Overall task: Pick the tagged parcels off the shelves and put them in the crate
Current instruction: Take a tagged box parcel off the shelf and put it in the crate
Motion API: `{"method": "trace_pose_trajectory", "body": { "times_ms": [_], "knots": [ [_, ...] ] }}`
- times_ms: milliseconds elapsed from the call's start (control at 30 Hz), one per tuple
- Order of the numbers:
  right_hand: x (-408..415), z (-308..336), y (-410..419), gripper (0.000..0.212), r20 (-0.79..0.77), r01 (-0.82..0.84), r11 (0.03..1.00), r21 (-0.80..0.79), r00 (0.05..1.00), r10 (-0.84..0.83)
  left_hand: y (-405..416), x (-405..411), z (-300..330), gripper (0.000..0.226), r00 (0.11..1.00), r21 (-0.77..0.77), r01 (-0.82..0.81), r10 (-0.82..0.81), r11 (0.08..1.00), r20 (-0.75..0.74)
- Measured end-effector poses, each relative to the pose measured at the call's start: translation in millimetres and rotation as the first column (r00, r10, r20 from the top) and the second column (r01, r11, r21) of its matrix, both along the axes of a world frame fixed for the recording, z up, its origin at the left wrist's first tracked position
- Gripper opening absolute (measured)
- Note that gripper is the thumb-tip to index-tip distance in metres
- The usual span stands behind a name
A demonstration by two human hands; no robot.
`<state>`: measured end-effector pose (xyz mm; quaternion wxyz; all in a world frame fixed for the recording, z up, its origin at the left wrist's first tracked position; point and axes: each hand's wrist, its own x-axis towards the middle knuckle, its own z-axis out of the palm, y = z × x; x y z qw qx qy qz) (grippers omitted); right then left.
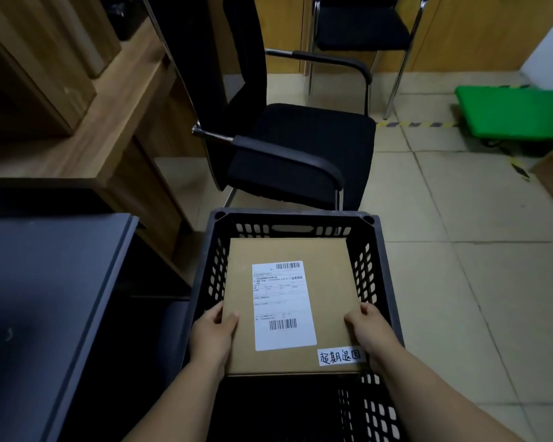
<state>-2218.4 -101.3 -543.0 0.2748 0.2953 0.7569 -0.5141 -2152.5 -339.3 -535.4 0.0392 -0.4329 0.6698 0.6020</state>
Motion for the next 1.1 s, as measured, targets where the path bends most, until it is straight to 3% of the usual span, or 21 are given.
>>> {"method": "trace_pose_trajectory", "body": {
  "times_ms": [367,1100],
  "knots": [
    [-16,-47,-8,0.041,0.043,0.043,0.996,0.072,0.998,-0.046,5,-27,-60,0.023,0.996,-0.058,0.004,0.001,0.998,0.087],
    [-22,-131,-21,0.045,0.031,0.129,0.992,-0.005,0.991,-0.128,-1,-53,-148,0.020,0.985,-0.159,0.043,-0.015,0.986,0.173]
  ]
}}
